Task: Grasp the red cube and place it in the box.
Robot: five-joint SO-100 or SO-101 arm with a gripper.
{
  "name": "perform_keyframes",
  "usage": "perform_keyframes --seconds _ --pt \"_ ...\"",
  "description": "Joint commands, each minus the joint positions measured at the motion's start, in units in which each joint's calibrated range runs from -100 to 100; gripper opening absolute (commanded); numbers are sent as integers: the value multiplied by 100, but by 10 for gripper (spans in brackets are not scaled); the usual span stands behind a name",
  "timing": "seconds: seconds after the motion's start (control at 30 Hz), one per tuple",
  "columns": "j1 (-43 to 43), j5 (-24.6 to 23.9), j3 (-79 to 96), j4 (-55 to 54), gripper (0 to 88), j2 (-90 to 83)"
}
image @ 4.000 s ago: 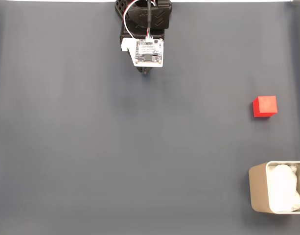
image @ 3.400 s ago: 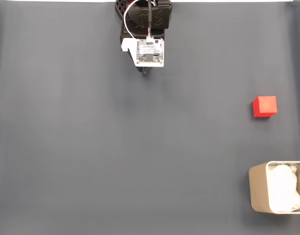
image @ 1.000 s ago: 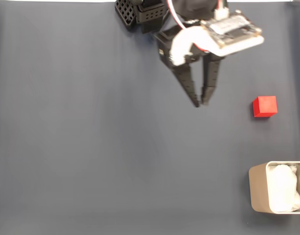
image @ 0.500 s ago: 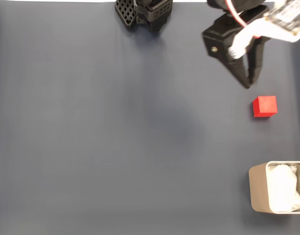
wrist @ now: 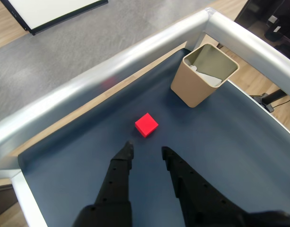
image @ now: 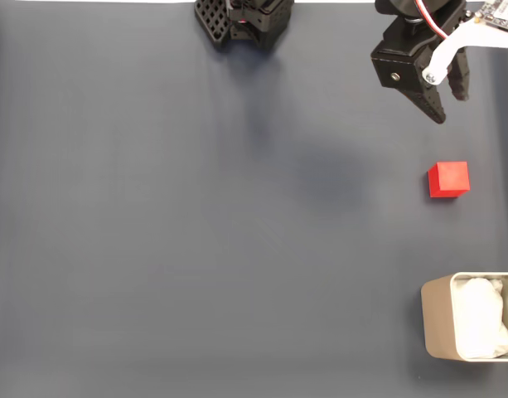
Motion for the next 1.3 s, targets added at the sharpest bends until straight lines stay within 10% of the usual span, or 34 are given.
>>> perform_keyframes --seconds 0.0,1.27 --pt "-108 103 305 -577 173 -248" --pt "432 234 1993 -3577 319 1234"
